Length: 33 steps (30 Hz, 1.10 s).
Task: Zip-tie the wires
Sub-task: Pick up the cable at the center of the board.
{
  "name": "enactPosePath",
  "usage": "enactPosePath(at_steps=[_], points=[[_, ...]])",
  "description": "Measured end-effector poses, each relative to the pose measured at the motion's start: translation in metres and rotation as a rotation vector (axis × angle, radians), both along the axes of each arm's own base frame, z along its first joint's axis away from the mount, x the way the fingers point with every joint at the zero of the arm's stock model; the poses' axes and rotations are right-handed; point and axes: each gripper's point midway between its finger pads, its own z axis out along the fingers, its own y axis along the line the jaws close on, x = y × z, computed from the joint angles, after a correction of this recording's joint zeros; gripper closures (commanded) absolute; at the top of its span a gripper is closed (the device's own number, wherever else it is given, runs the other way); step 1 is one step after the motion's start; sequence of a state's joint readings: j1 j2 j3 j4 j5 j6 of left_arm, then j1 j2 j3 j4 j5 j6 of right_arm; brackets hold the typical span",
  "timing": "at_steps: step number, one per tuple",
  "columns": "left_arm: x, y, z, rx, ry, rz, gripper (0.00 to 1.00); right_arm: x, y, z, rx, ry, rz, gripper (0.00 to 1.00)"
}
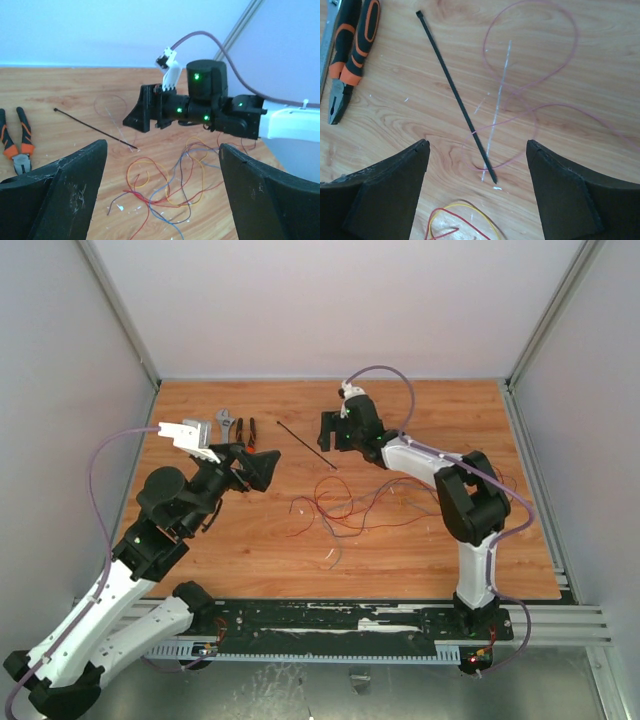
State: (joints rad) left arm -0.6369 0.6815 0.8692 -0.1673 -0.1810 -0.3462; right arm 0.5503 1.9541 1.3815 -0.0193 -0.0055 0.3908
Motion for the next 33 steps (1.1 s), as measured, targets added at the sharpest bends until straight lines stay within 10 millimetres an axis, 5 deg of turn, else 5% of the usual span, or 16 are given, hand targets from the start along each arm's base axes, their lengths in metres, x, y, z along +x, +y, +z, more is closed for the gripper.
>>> enactPosePath(at_steps=[8,15,23,29,33], points=[[0.006,0.002,-0.004,0.008,0.011,0.031,0.02,-0.009,0.028,-0.045,-0.003,0.089,0.022,0.25],[0.008,0.002,-0.014,0.024,0.03,0.035,0.02,-0.008,0.044,-0.064,-0.005,0.115,0.035,0.3],[0.009,0.002,-0.014,0.028,0.029,0.036,0.02,0.002,0.053,-0.073,-0.004,0.115,0.029,0.58],[0.01,0.003,-0.017,0.035,0.04,0.045,0.02,0.003,0.051,-0.074,-0.019,0.111,0.022,0.97],[0.01,0.003,-0.019,0.037,0.044,0.046,0.02,0.005,0.047,-0.075,-0.044,0.102,0.014,1.0]])
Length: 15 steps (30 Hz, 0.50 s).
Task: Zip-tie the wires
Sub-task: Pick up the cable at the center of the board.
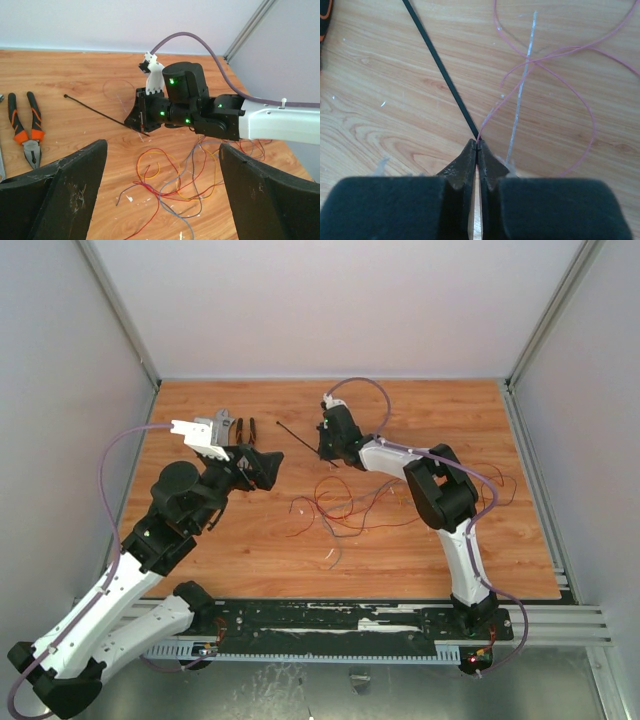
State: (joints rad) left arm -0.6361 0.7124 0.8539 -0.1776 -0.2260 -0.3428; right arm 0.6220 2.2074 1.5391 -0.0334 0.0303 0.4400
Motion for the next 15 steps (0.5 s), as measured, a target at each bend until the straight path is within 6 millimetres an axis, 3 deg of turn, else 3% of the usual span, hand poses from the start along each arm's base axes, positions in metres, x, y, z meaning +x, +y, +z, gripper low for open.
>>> enactPosePath(at_steps=[5,8,12,15], points=[[0.0,0.0,0.0,0.0,0.0,0.0,0.02,0.009,-0.001,0.016,-0.029,-0.038,0.0,1.0],[0.0,0.0,-0.001,0.0,0.004,0.0,0.02,0.017,-0.002,0.043,-0.055,-0.082,0.008,1.0],[0.002,0.0,-0.004,0.002,0.013,0.007,0.02,0.029,-0.006,0.115,-0.062,-0.182,0.024,1.0],[0.008,0.001,-0.013,0.01,0.038,0.02,0.02,0.032,-0.015,0.195,-0.028,-0.297,0.032,1.0]])
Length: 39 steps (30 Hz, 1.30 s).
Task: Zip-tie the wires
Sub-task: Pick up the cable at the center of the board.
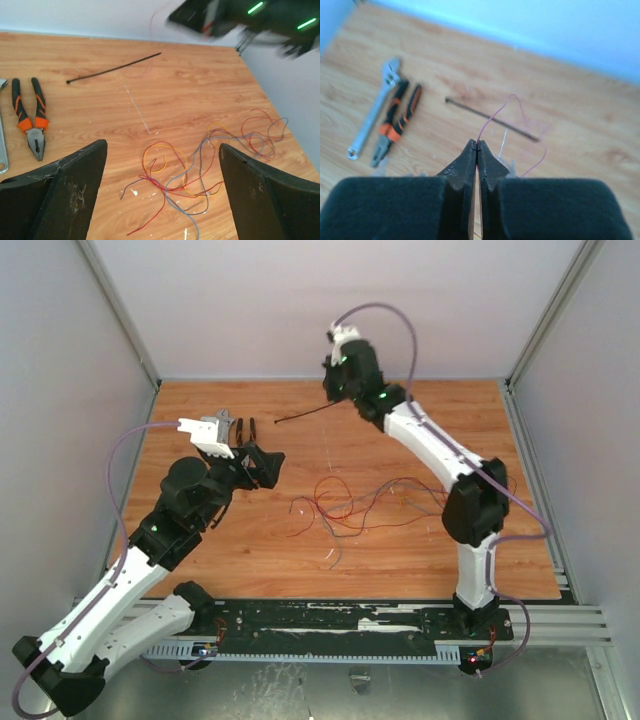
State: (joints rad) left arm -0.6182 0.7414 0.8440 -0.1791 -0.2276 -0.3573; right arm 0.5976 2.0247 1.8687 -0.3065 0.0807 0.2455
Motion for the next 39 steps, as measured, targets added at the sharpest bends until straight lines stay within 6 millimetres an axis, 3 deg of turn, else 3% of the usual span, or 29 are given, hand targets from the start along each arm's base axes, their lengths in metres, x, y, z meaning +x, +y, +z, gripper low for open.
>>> enactPosePath(at_steps=[6,9,12,16,24,28,33,39], points=[[0.012,0.001,-0.033,0.034,0.077,0.025,0.02,-0.017,-0.05,0.161,0.083,-0.256,-0.016,1.0],[0.016,0.001,-0.04,0.037,0.096,0.028,0.02,-0.034,-0.076,0.215,0.113,-0.35,-0.033,1.0],[0.019,-0.002,-0.04,0.029,0.095,0.017,0.02,-0.053,-0.095,0.248,0.126,-0.412,-0.041,1.0],[0.024,-0.018,-0.04,0.016,0.09,-0.045,0.02,-0.073,-0.108,0.267,0.122,-0.44,-0.036,1.0],[0.035,-0.078,-0.048,-0.014,0.076,-0.3,0.02,-0.105,-0.13,0.276,0.1,-0.429,-0.024,1.0],[0.041,-0.105,-0.057,-0.031,0.068,-0.399,0.02,-0.133,-0.144,0.284,0.112,-0.442,-0.023,1.0],[0.042,-0.15,-0.065,-0.072,0.03,-0.52,0.02,-0.174,-0.157,0.311,0.17,-0.503,0.006,1.0],[0.039,-0.197,-0.078,-0.134,-0.016,-0.613,0.02,-0.21,-0.161,0.33,0.241,-0.544,0.063,1.0]])
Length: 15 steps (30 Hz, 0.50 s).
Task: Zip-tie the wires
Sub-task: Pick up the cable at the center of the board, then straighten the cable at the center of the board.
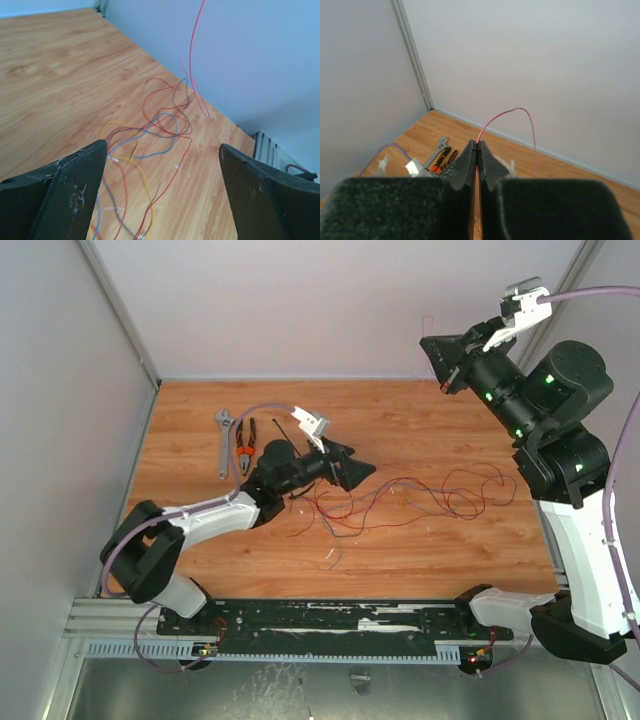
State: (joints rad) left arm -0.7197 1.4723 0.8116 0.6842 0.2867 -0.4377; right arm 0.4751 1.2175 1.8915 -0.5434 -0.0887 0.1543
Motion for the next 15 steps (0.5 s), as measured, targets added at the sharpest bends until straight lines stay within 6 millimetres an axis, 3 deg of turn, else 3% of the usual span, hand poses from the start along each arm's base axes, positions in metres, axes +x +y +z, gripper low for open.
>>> enactPosePath(at_steps=[3,7,11,15], points=[[-0.003,-0.024,0.001,-0.026,-0.021,-0.042,0.05,-0.006,0.004,-0.003,0.008,0.004,0.035,1.0],[0.003,-0.057,0.021,-0.08,-0.069,-0.08,0.14,-0.007,0.009,-0.012,0.013,0.03,0.062,1.0],[0.009,-0.078,0.04,-0.147,-0.114,-0.111,0.23,-0.01,0.01,-0.017,0.025,0.047,0.076,1.0],[0.012,-0.096,0.046,-0.187,-0.132,-0.149,0.28,-0.021,0.006,-0.01,0.052,0.029,0.084,1.0]])
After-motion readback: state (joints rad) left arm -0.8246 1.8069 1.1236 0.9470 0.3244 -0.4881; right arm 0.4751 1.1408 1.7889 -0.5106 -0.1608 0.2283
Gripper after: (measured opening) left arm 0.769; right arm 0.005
